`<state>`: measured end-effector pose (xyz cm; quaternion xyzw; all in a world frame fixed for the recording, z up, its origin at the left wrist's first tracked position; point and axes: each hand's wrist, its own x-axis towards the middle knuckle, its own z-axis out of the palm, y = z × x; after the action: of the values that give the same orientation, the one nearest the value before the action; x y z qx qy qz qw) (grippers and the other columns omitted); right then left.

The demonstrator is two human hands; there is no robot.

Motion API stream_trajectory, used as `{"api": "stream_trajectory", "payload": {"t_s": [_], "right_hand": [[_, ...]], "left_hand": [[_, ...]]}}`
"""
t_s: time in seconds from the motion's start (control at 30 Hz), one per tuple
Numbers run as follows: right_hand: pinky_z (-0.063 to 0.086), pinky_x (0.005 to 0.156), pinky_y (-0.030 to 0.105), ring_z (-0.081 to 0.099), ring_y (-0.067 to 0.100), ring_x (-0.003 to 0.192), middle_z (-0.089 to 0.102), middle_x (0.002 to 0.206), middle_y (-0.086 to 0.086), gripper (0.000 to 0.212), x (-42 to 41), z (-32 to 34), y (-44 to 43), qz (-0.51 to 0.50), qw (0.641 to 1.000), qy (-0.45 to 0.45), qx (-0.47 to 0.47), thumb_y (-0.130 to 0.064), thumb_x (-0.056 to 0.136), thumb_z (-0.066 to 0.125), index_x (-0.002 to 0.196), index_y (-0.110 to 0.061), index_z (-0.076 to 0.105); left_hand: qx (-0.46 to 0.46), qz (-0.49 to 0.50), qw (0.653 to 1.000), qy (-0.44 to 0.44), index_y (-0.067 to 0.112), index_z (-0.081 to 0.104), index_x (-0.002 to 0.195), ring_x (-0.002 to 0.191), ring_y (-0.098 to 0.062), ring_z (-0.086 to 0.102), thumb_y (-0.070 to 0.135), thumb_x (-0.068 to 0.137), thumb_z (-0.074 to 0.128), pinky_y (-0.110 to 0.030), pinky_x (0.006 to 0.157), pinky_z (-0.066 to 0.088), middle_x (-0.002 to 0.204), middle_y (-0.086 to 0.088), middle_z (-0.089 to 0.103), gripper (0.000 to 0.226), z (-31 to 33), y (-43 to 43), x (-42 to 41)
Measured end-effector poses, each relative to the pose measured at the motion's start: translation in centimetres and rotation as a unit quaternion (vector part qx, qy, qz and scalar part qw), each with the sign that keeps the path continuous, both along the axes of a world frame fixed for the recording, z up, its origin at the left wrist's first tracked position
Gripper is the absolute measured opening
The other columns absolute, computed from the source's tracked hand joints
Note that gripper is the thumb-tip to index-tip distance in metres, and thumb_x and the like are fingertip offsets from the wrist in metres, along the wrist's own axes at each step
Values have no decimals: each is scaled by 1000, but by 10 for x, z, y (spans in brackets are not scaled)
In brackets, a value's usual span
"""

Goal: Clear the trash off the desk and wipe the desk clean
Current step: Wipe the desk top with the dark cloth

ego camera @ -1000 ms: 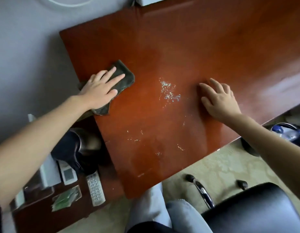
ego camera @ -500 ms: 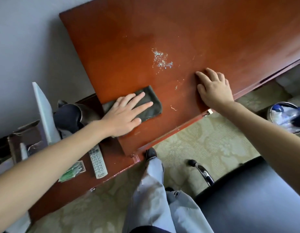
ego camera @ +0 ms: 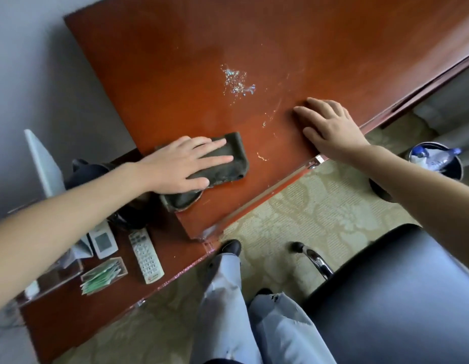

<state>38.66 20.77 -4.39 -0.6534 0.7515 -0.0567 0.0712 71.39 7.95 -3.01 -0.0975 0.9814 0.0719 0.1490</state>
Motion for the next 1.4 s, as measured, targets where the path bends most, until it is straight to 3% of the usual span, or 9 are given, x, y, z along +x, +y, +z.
{"api": "stream_trajectory", "payload": {"t_s": [0.13,0.23,0.43,0.6,0.7,0.87,1.17,1.3,1.4], "right_hand": [[23,108,46,33,35,129,38,145,10,56,-6,-4,-5,40,999,13,-1,-42,88,27,140,-26,40],[24,105,45,35,35,128,40,144,10,54,-8,-7,-6,47,999,13,-20,-42,89,28,139,-24,42],[24,106,45,35,35,128,40,144,10,54,-9,-7,-5,47,999,2,-22,-42,90,28,138,-23,43],[21,109,43,32,31,131,36,147,5,59,-12,0,-5,47,999,8,16,-48,88,26,141,-25,38],[22,109,42,32,30,130,36,147,3,61,-12,3,-9,44,999,3,30,-50,87,25,142,-26,37],[31,100,44,39,31,122,44,139,3,57,-15,7,-17,38,999,15,26,-44,87,27,140,-27,39],[34,96,46,38,30,116,46,136,5,52,-15,6,-38,-12,1000,18,8,-41,88,30,136,-28,45],[33,98,47,35,29,118,44,138,6,53,-22,5,-42,-40,999,11,16,-42,87,31,136,-28,45],[32,99,48,37,32,119,44,139,6,52,-27,3,-41,-65,998,4,17,-42,88,31,136,-29,44]], "left_hand": [[-69,-88,994,9,41,-5,145,127,-25,30,60,87,24,-41,98,34,156,2,13,68,5,-24,-4],[-58,-178,982,38,37,6,147,119,-28,37,63,83,31,-40,91,37,154,4,14,74,-2,6,-9],[-62,-99,987,106,32,27,145,119,-31,36,57,78,46,-39,90,26,152,-7,28,74,-22,86,-53],[-99,-98,988,73,27,41,140,115,-26,36,28,72,49,-35,88,32,145,-3,42,68,-20,104,-76],[-49,-72,990,110,24,36,141,111,-24,40,28,78,32,-35,85,43,145,-5,42,64,-13,94,-47],[-26,77,992,93,19,28,142,108,-21,39,35,80,33,-37,81,49,145,-6,41,64,-6,39,-5],[-55,382,917,98,14,11,149,138,-25,18,26,96,34,-44,108,16,157,-1,10,59,4,-130,-40],[-8,404,903,144,15,11,150,141,-28,17,20,97,35,-43,113,14,156,-6,16,59,-1,-190,-64],[4,356,929,104,16,7,150,144,-24,5,32,97,36,-42,117,6,158,-6,7,63,-12,-205,-75]]}}
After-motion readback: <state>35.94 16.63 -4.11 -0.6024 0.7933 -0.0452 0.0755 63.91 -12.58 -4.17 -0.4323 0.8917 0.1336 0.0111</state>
